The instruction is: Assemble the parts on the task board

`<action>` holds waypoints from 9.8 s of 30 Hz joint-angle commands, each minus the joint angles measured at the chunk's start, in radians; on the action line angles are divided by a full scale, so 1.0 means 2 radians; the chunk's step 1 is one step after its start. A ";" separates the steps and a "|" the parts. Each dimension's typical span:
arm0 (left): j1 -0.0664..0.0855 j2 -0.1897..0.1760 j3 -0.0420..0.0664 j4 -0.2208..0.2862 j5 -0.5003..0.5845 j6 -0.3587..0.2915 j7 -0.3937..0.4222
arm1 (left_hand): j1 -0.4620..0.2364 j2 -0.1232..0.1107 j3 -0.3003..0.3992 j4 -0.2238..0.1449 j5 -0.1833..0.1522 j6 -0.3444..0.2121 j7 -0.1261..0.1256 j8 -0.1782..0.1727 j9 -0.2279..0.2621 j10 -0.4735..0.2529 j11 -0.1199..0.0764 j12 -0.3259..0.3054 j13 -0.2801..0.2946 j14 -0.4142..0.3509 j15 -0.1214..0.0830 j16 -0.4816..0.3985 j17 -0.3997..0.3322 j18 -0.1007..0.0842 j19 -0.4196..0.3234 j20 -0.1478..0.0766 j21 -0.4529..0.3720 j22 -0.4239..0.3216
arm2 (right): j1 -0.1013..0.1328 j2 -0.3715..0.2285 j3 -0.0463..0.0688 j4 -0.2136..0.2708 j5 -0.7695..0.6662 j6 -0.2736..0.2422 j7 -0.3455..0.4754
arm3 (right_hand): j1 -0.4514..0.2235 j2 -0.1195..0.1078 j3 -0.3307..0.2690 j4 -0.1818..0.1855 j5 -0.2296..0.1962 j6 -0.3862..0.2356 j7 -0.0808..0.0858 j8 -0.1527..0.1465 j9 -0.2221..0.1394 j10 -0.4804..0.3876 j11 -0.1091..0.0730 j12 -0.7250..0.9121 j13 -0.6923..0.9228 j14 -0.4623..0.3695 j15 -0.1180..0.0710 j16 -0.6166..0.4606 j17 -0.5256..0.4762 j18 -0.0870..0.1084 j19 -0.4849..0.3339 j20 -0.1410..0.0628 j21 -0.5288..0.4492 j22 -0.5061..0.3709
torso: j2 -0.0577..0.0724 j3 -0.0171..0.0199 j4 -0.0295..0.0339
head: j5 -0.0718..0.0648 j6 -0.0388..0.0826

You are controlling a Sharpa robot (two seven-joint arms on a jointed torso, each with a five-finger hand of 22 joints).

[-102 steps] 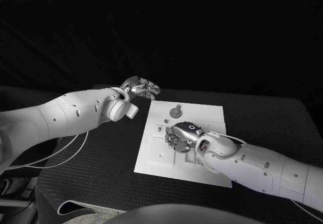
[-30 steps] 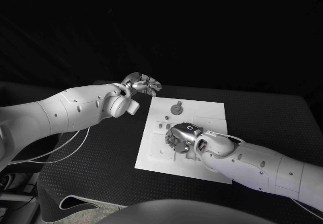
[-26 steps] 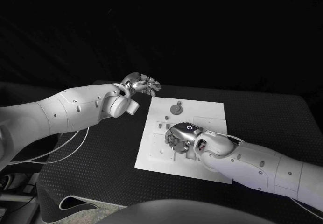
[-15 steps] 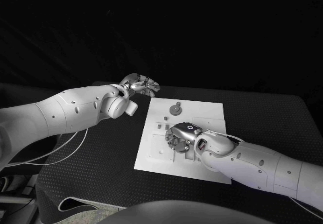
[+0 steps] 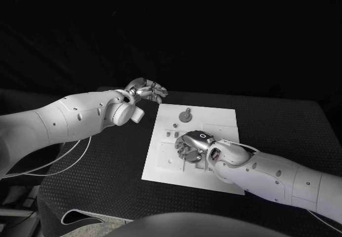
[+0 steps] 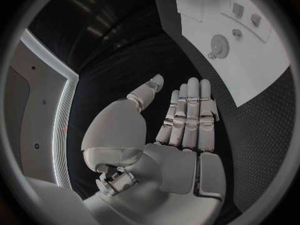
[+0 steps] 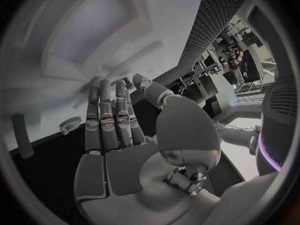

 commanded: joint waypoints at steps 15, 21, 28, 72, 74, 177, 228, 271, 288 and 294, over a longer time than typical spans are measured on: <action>0.001 -0.004 0.000 0.003 0.003 0.005 0.003 | -0.006 0.001 -0.003 0.000 0.000 -0.004 0.001 0.003 -0.001 -0.002 -0.001 0.001 -0.001 0.003 -0.001 -0.003 0.002 0.000 0.001 0.000 -0.004 -0.001 | 0.023 -0.041 0.010 0.055 0.019 -0.033 -0.006 | 0.008 -0.007 -0.001 0.001 0.003 -0.004 0.005 -0.001 0.000 -0.035 0.031 0.004 0.001 -0.004 -0.001 0.000 0.003 -0.004 -0.005 0.000 0.003 0.013 | 0.000 0.0004 -0.0007 | -0.006 0.006; 0.001 -0.003 0.000 0.002 0.003 0.006 0.005 | -0.005 0.000 -0.003 0.000 -0.001 -0.004 0.001 0.003 -0.001 -0.002 -0.001 0.001 -0.001 0.003 -0.001 -0.003 0.002 0.000 0.002 0.000 -0.004 -0.001 | 0.039 -0.068 0.026 0.083 0.063 -0.017 0.009 | 0.012 -0.006 -0.003 0.004 0.003 -0.003 0.007 0.001 0.001 -0.029 0.027 0.010 0.004 0.011 -0.009 0.010 0.009 0.000 0.009 -0.002 0.015 0.013 | 0.000 0.0001 0.0000 | -0.012 0.013; 0.001 -0.004 0.000 0.002 0.003 0.009 0.006 | -0.006 0.000 -0.003 0.000 -0.001 -0.004 0.000 0.003 -0.001 -0.002 -0.001 0.001 -0.001 0.003 -0.001 -0.003 0.002 0.000 0.002 0.000 -0.004 -0.001 | 0.067 -0.108 0.050 0.098 0.126 0.036 0.020 | -0.003 -0.004 -0.036 0.003 0.002 -0.022 0.010 -0.004 -0.001 -0.031 0.026 0.012 0.008 0.028 -0.022 0.055 0.033 0.003 0.032 -0.010 0.047 0.014 | -0.001 0.0003 -0.0007 | -0.021 0.022; 0.001 0.001 0.000 -0.004 0.003 0.010 0.007 | -0.007 0.002 -0.003 0.001 -0.001 -0.004 0.000 0.004 -0.001 -0.001 -0.001 0.002 -0.001 0.003 -0.001 -0.005 0.004 0.000 0.002 0.000 -0.004 -0.001 | 0.077 -0.109 0.023 0.045 -0.028 0.129 -0.025 | 0.014 -0.014 -0.039 0.036 0.002 -0.031 0.010 0.016 0.005 -0.047 0.017 0.021 0.014 0.065 -0.036 0.276 0.050 0.003 0.099 -0.057 0.197 0.012 | 0.000 -0.0001 0.0010 | -0.036 0.029; 0.001 0.002 0.000 -0.004 0.003 0.011 0.007 | -0.007 0.002 -0.003 0.001 -0.001 -0.004 0.000 0.004 -0.001 -0.001 -0.001 0.001 -0.001 0.003 -0.001 -0.005 0.004 0.000 0.002 0.000 -0.004 -0.001 | 0.075 -0.106 0.021 0.042 -0.028 0.124 -0.024 | 0.013 -0.010 -0.040 0.033 0.002 -0.029 0.010 0.017 0.005 -0.044 0.016 0.022 0.015 0.067 -0.037 0.279 0.047 0.003 0.100 -0.058 0.199 0.011 | 0.000 -0.0002 0.0010 | -0.036 0.028; 0.001 0.014 0.000 -0.009 0.003 0.019 0.005 | -0.011 0.004 -0.004 0.003 0.000 -0.006 0.001 0.006 -0.003 -0.002 -0.001 0.001 -0.002 0.004 -0.001 -0.009 0.009 0.000 0.002 0.001 -0.005 -0.001 | 0.035 0.018 0.004 0.066 -0.071 0.111 -0.022 | 0.020 0.053 0.033 -0.014 0.003 0.054 -0.016 0.042 0.016 0.032 -0.017 0.055 0.073 0.095 -0.070 0.333 0.005 0.003 0.137 -0.077 0.229 0.011 | 0.000 0.0000 0.0002 | -0.005 0.006; 0.001 0.014 0.000 -0.010 0.003 0.021 0.004 | -0.011 0.004 -0.004 0.003 0.000 -0.006 0.001 0.007 -0.003 -0.002 0.000 0.001 -0.002 0.004 -0.001 -0.011 0.012 0.000 0.001 0.001 -0.006 -0.001 | 0.030 0.027 -0.011 0.045 -0.064 0.120 -0.018 | -0.003 0.029 0.023 -0.008 0.002 0.029 -0.005 0.025 0.013 0.006 -0.006 0.037 0.072 0.083 -0.059 0.336 0.000 0.003 0.128 -0.072 0.227 0.011 | 0.000 -0.0002 0.0006 | -0.004 -0.001; 0.001 0.013 0.000 -0.011 0.003 0.023 0.003 | -0.012 0.004 -0.005 0.004 0.000 -0.007 0.001 0.007 -0.004 -0.003 0.000 0.001 -0.002 0.004 0.000 -0.012 0.014 0.000 0.001 0.001 -0.006 -0.001 | 0.030 0.022 -0.013 0.045 -0.027 0.063 -0.009 | -0.022 -0.001 -0.023 0.009 0.003 -0.028 0.007 0.003 -0.001 -0.035 0.012 0.012 0.070 0.030 -0.041 0.372 -0.007 0.003 0.088 -0.060 0.235 0.012 | 0.000 -0.0005 0.0005 | -0.011 0.002; 0.001 0.009 0.000 -0.014 0.003 0.022 0.003 | -0.012 0.004 -0.005 0.004 -0.001 -0.007 0.001 0.007 -0.004 -0.003 0.000 0.001 -0.002 0.004 0.000 -0.013 0.015 0.000 0.001 0.001 -0.006 -0.001 | 0.047 -0.039 0.007 0.094 0.114 -0.007 0.034 | -0.037 -0.010 -0.035 0.020 0.002 -0.034 0.010 0.003 -0.003 -0.037 0.012 0.013 0.074 0.025 -0.041 0.382 -0.014 0.003 0.086 -0.059 0.241 0.011 | -0.001 0.0005 -0.0010 | -0.023 0.017; 0.001 0.007 0.000 -0.015 0.004 0.015 0.007 | -0.014 0.004 -0.005 0.005 -0.001 -0.006 0.001 0.009 -0.004 -0.002 -0.001 0.002 -0.002 0.004 0.000 -0.013 0.016 0.000 0.001 0.001 -0.006 -0.001 | 0.083 -0.095 0.028 0.114 0.219 0.024 0.003 | -0.042 0.005 -0.048 0.025 0.003 -0.027 0.014 0.012 0.003 0.004 -0.007 0.067 0.144 0.008 -0.060 0.370 -0.041 0.003 0.066 -0.050 0.226 0.008 | -0.001 0.0010 -0.0010 | -0.034 0.028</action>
